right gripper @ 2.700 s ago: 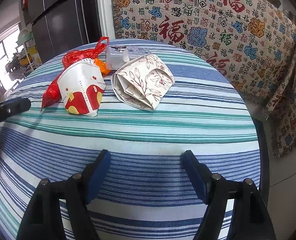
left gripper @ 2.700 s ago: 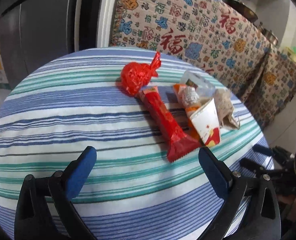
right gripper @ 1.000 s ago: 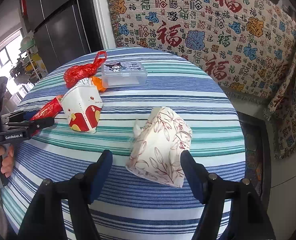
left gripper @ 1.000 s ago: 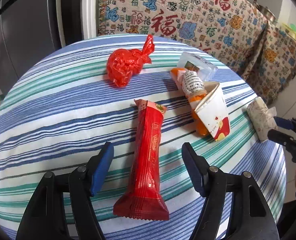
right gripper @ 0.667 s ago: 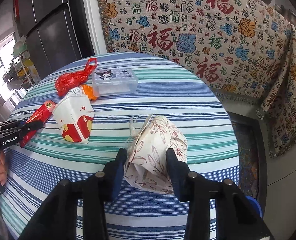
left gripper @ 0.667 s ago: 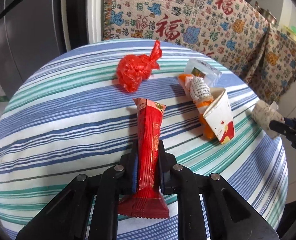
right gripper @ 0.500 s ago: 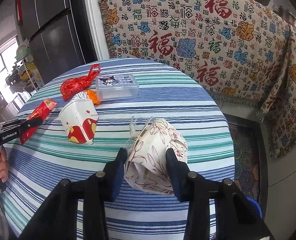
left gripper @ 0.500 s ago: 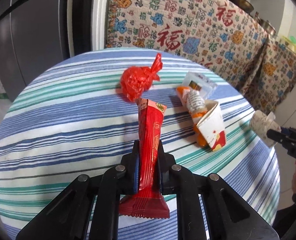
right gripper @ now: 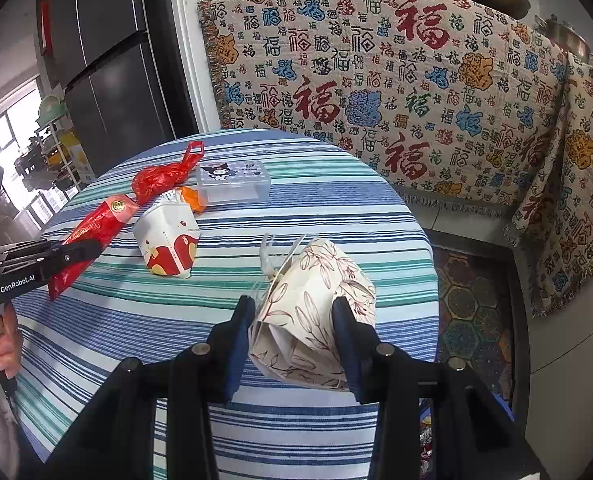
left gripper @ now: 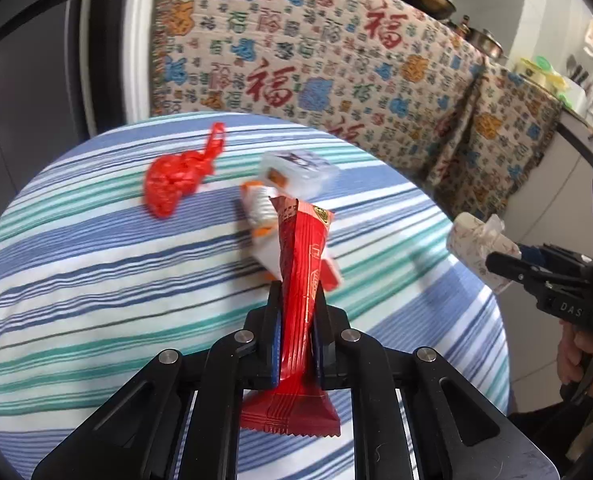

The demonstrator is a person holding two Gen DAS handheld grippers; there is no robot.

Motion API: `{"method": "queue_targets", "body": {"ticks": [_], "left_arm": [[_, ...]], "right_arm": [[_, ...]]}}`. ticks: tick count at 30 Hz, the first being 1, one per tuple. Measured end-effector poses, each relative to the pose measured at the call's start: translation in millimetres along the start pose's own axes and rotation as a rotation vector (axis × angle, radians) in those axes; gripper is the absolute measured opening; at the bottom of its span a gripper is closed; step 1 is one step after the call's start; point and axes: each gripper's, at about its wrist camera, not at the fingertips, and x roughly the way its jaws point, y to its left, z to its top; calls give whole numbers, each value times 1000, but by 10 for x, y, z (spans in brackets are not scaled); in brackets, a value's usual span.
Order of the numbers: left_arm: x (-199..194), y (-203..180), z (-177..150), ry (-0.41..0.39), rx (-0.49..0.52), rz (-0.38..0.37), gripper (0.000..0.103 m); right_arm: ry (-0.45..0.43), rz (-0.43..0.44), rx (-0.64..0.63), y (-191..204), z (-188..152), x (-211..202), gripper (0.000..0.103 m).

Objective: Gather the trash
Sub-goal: 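Carry both items over the blue wastebasket and open both tools to drop them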

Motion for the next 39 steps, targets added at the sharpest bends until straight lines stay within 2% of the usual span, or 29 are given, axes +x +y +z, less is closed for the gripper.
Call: {"method": "queue_targets", "body": {"ticks": [8,27,39], "left_arm": [[63,-490,-13,6,57,-56,9],[137,-1255,-24,25,120,-147,7],[295,-2273,26,55,230,-263,7]], "right_arm": [[-14,-22,20,-211,-118,-227,40],[-44,-77,99,-759,-350,-632,40],[-52,-168,225,-1474,-706,-1031,40]]}}
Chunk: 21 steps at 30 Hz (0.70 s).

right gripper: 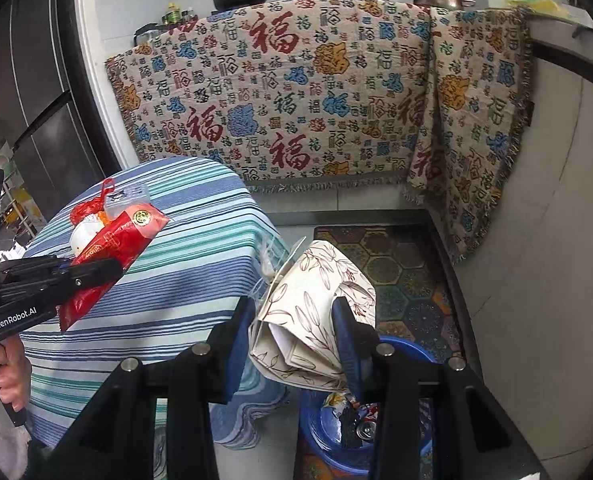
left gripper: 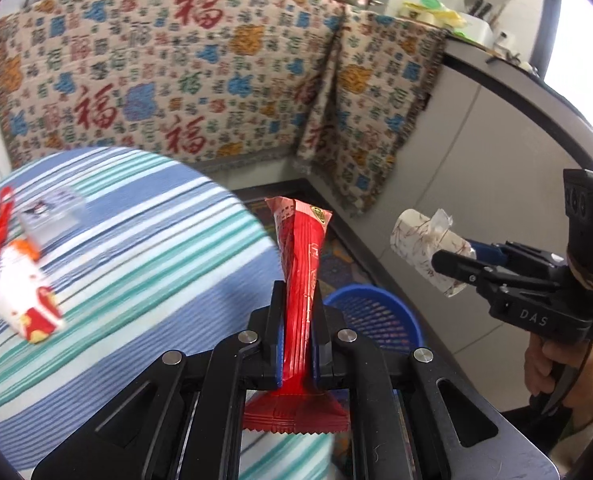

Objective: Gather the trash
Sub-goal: 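Carry both items over the blue wastebasket and open both tools to drop them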

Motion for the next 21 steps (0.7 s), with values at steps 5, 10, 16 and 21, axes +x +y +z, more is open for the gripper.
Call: {"method": "queue_targets", "body": {"ticks": [5,10,16,21], "left_arm": [[311,-384,28,51,28,-66,7],[588,-755,24,89,65,-92,7],[857,-1110,17,115,105,-110,7],[1041,-1280,-3,134,123,-119,7]], "right_arm": [[20,-48,87,-485,-130,-62,40],[42,-68,169,-866,-248,-113,40],[61,-74,234,-1156,-380,-135,40],[84,-69,257,-1302,-493,-105,41]]}}
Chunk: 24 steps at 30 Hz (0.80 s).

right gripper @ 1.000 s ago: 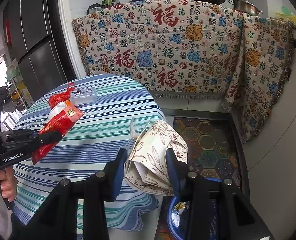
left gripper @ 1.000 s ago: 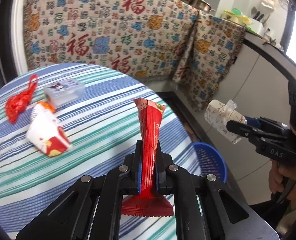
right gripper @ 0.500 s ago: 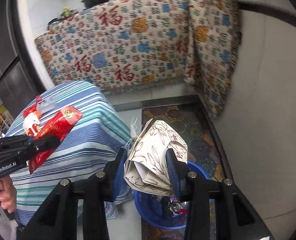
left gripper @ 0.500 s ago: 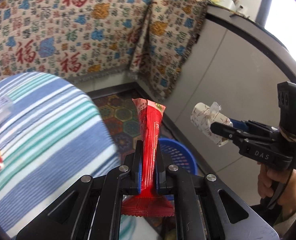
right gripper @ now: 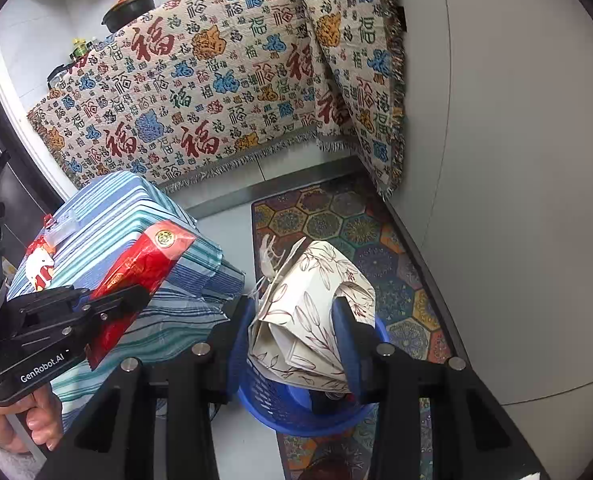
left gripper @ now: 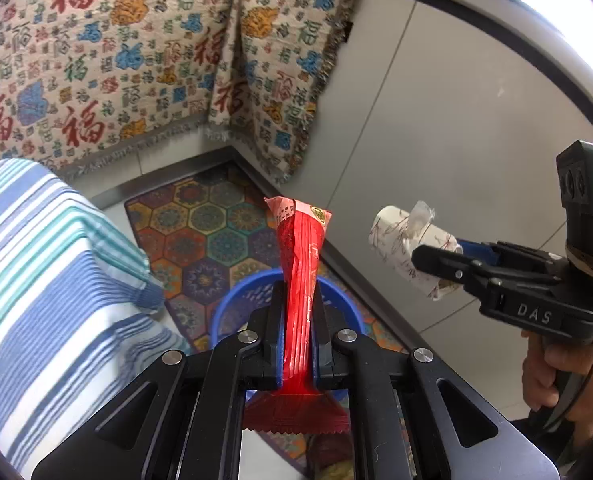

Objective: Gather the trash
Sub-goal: 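Carry both items over the blue wastebasket and open both tools to drop them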

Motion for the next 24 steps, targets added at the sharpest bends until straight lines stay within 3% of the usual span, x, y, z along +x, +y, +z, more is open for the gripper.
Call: {"method": "queue_targets", "body": {"ticks": [16,20,21,22,23,24], "left_arm": [[487,-98,-22,55,11,-13,7],[573,-104,-39,66,38,-24,9],[599,-104,-48,67,48,-22,16],[635,-111,-57,72,57,-28,23],[657,-115,-67,73,65,-34,39],[672,-121,-76,70,73,-34,47]], "right_arm": [[62,47,88,-345,-41,301,41],[75,52,94,-318,-31,416,48],[73,51,100,-330,-27,429,53],[73,61,111,-334,-20,455,66],[70,63,115,-335,-13,469,68],[66,57,114,-331,-7,473,68]]}}
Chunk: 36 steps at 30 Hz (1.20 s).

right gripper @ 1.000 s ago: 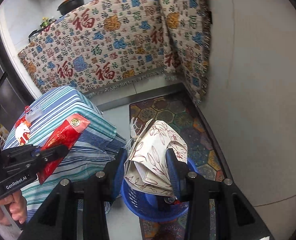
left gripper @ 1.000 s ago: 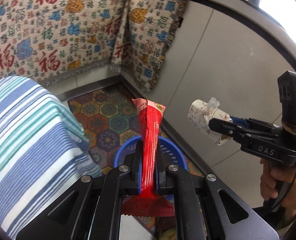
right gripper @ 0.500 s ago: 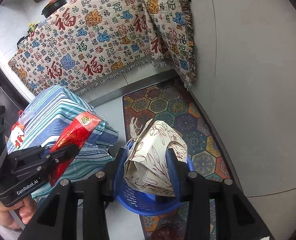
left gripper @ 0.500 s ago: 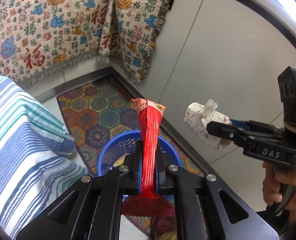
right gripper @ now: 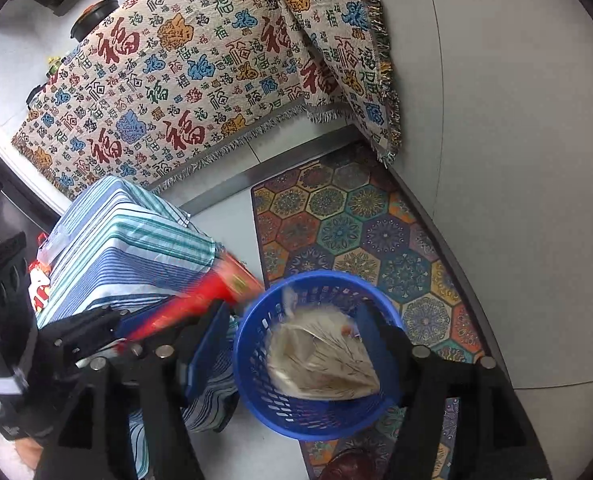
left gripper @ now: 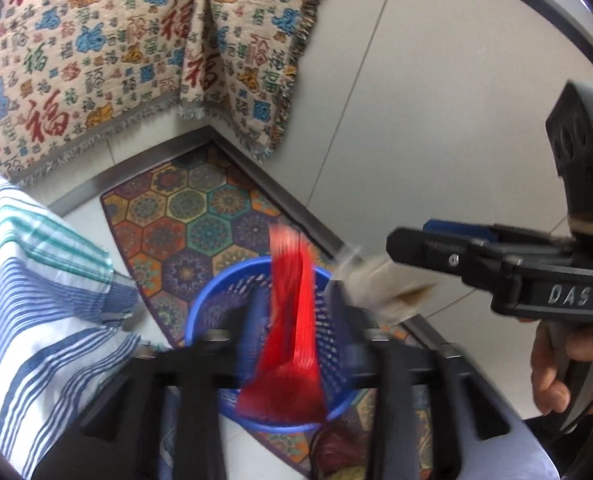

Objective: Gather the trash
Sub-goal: 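Carry both items over the blue wastebasket and open both tools to drop them, then return both open tools to the table over the remaining trash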

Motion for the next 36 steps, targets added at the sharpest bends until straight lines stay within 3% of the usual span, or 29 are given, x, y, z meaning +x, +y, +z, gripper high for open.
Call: {"method": "queue_targets", "body": {"ticks": [7,13,15,18,28,33,36], "left_arm": [[-66,35,12,-26,-5,-15,49],[-618,211,-76,-108,-28,35,73],[-868,354,-183,-130,-42,75,84],[-1223,643,-437,-141,-65,160,91],[-2036,2037,-1570,-57,-305,485,91],[-2332,2566,-1861,-69,-436,580,91],[-2363,2717,-1939,-64,-455,617,92]], "right_arm": [[-70,-23,-27,38,63,-158,68],[-140,-65,-130,380,115,-323,68],[-156,-76,-169,556,113,-354,68],[-176,-69,-236,919,68,-366,68],[-84,61,-566,2624,-455,99,68],[-46,125,-690,3281,-742,328,68],[-27,152,-730,3569,-829,457,68]]}}
